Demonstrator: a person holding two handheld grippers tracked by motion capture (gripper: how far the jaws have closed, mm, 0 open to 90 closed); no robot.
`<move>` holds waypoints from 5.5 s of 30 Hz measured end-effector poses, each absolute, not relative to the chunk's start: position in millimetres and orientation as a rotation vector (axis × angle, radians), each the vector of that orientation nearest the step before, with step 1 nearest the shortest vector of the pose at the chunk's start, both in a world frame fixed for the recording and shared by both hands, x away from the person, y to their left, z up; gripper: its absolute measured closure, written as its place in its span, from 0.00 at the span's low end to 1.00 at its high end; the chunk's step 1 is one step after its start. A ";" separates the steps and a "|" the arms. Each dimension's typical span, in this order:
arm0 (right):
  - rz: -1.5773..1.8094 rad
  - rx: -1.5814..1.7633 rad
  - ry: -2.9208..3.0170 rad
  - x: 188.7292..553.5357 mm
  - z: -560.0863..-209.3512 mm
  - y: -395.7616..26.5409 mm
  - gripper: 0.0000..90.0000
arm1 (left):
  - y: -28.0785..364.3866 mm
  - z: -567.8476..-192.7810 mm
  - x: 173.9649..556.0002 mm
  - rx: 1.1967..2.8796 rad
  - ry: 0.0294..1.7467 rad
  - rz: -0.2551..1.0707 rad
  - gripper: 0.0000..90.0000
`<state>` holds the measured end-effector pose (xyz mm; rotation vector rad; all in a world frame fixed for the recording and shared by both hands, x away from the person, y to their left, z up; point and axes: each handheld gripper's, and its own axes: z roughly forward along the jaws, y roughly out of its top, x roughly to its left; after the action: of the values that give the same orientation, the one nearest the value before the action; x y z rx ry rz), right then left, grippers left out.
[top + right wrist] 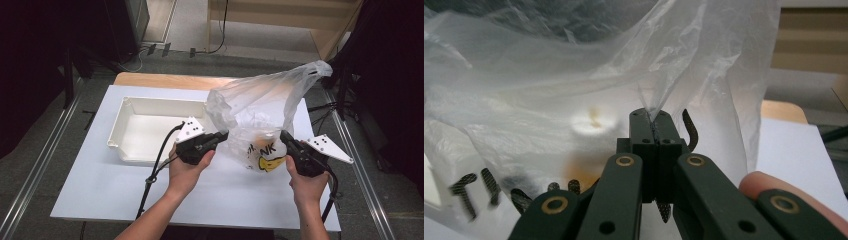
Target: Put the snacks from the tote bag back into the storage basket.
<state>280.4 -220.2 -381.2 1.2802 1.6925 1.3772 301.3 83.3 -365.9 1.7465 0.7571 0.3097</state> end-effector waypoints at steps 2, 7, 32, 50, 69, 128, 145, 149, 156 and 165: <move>1.361 1.309 1.691 280.5 -387.9 -224.7 1.00 | 79.7 -369.7 301.4 1.755 0.760 0.300 1.00; 1.325 1.361 1.698 283.6 -405.1 -232.5 1.00 | 60.4 -392.6 302.0 1.806 0.786 0.264 1.00; 1.382 1.352 1.606 274.4 -402.4 -244.3 0.46 | 22.6 -430.5 301.0 1.885 0.813 0.210 1.00; 1.342 1.440 1.619 312.1 -405.4 -245.9 1.00 | 21.8 -446.0 303.1 1.928 0.893 0.190 1.00; 1.293 1.470 1.651 314.9 -431.4 -244.8 1.00 | 63.0 -404.6 272.3 1.853 0.803 0.256 0.48; 1.458 1.339 1.526 271.9 -375.5 -255.3 0.35 | 12.2 -454.7 312.0 2.008 0.955 0.362 1.00; 1.208 1.730 1.677 338.4 -465.8 -267.4 1.00 | 21.0 -469.8 306.8 2.055 0.989 0.365 1.00; 1.138 1.787 1.700 341.6 -477.8 -272.2 1.00 | 20.9 -470.9 306.3 2.064 0.996 0.366 1.00; 1.247 1.651 1.693 325.9 -465.2 -269.3 0.60 | 18.8 -474.3 302.3 2.085 0.985 0.402 1.00; 1.361 1.502 1.610 290.1 -414.2 -270.2 0.23 | 27.8 -473.5 305.7 2.013 1.006 0.328 1.00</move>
<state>290.1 -270.2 -414.2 1.5024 1.6102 1.3607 305.7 27.8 -473.5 2.0126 1.0062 0.3283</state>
